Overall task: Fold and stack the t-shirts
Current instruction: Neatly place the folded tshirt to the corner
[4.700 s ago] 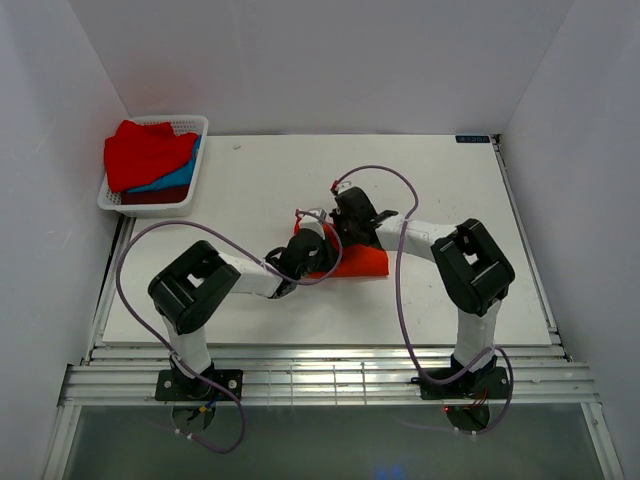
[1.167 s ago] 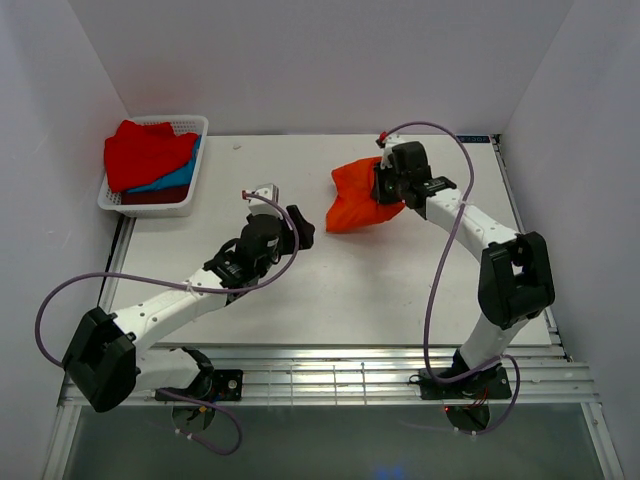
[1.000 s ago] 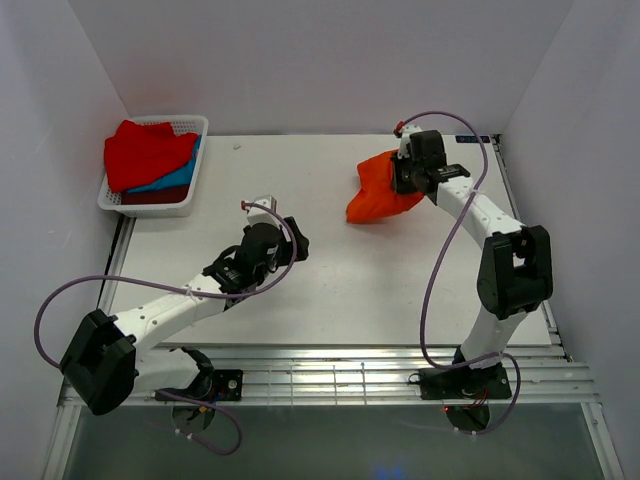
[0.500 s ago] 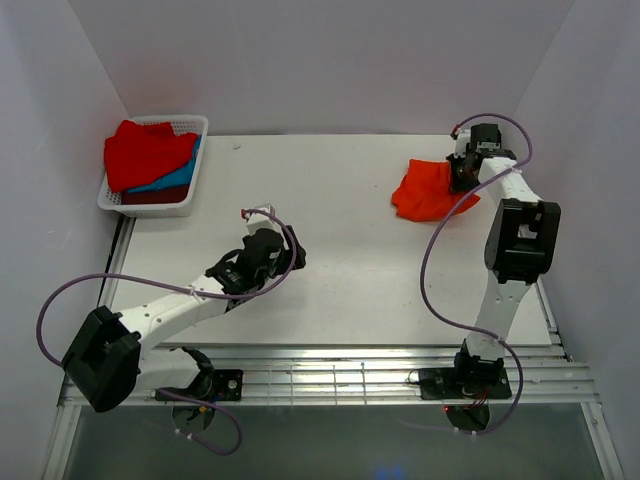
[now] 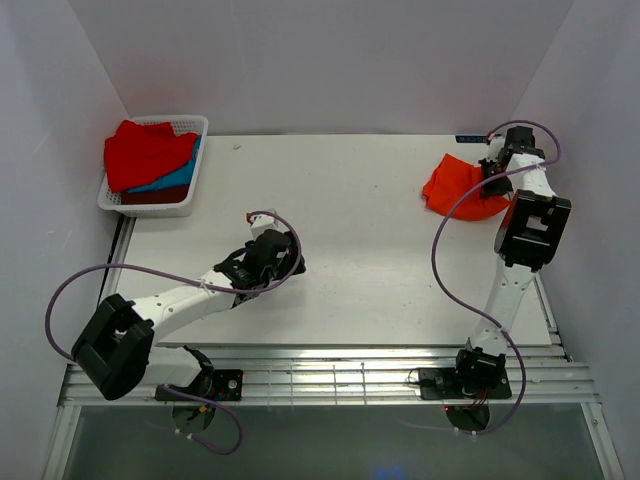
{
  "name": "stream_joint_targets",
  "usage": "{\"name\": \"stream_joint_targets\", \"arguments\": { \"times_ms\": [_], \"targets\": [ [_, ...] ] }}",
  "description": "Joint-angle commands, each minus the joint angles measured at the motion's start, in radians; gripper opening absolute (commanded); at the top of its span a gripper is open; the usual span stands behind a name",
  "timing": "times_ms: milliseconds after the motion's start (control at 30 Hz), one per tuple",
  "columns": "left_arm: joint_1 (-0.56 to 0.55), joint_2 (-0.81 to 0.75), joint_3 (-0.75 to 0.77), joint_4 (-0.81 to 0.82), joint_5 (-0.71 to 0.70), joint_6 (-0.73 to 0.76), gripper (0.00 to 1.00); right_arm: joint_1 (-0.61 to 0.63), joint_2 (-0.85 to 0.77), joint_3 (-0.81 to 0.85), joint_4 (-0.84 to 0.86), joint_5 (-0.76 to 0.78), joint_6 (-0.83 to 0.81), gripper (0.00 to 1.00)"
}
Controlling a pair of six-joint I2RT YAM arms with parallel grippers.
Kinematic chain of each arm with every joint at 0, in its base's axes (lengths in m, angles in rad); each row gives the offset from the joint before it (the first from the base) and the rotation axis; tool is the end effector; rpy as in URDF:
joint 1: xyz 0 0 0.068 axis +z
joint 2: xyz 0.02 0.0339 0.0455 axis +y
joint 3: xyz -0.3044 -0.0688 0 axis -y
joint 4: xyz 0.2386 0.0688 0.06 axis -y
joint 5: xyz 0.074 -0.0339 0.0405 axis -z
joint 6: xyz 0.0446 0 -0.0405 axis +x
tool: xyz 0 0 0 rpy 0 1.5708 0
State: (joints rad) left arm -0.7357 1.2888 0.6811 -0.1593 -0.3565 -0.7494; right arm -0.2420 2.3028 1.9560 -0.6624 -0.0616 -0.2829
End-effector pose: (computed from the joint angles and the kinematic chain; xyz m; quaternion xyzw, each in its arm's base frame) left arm 0.1949 -0.1554 0.2385 -0.0756 0.9052 -0.1401 0.3940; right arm 0.5165 -0.1247 0.2149 -0.0282 0.9600 -0.0433 0.2752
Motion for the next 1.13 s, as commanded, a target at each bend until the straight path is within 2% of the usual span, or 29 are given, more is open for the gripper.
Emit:
{"name": "stream_joint_targets", "arguments": {
  "times_ms": [0,100,167,200,233,333,400,433,467,533,567,733,933,1000,1100],
  "targets": [
    [0.001,0.010,0.043,-0.014,-0.007,-0.008,0.80,-0.016,0.029,0.107,-0.039,0.016,-0.036,0.08],
    [0.001,0.029,0.049,-0.014,-0.006,-0.014,0.80,-0.019,0.044,0.129,-0.036,0.022,-0.036,0.09],
    [0.001,0.038,0.054,-0.013,-0.006,-0.015,0.80,-0.019,0.035,0.126,-0.008,0.048,-0.009,0.21],
    [0.001,0.040,0.057,-0.011,-0.006,-0.010,0.80,-0.020,0.026,0.123,0.003,0.055,0.004,0.35],
    [0.001,0.043,0.060,-0.009,-0.007,-0.007,0.83,-0.019,0.000,0.109,0.016,0.057,0.017,0.41],
    [0.001,0.052,0.078,-0.005,-0.018,0.021,0.91,-0.017,-0.113,0.054,0.096,0.117,0.048,0.46],
    [0.001,0.061,0.096,0.000,-0.028,0.042,0.92,-0.017,-0.193,-0.052,0.191,0.129,0.063,0.50],
    [0.001,0.064,0.103,0.000,-0.033,0.047,0.93,-0.017,-0.276,-0.086,0.217,0.132,0.068,0.61],
    [0.001,0.066,0.109,0.001,-0.036,0.053,0.93,-0.016,-0.316,-0.150,0.243,0.146,0.076,0.64],
    [0.002,0.064,0.121,0.009,-0.039,0.067,0.95,-0.011,-0.432,-0.204,0.288,0.151,0.100,0.95],
    [0.001,0.064,0.123,0.012,-0.039,0.070,0.95,-0.008,-0.466,-0.245,0.297,0.163,0.111,0.90],
    [0.001,0.041,0.120,0.030,-0.026,0.079,0.95,0.009,-0.653,-0.324,0.273,0.220,0.177,0.90],
    [0.001,-0.023,0.087,0.044,-0.007,0.081,0.95,0.067,-0.906,-0.550,0.317,0.099,0.258,0.90],
    [0.001,-0.058,0.080,0.031,-0.019,0.093,0.95,0.084,-0.962,-0.589,0.333,0.024,0.275,0.90],
    [0.002,-0.110,0.090,-0.015,-0.061,0.105,0.95,0.127,-1.048,-0.609,0.311,0.019,0.313,0.90]
  ]
}}
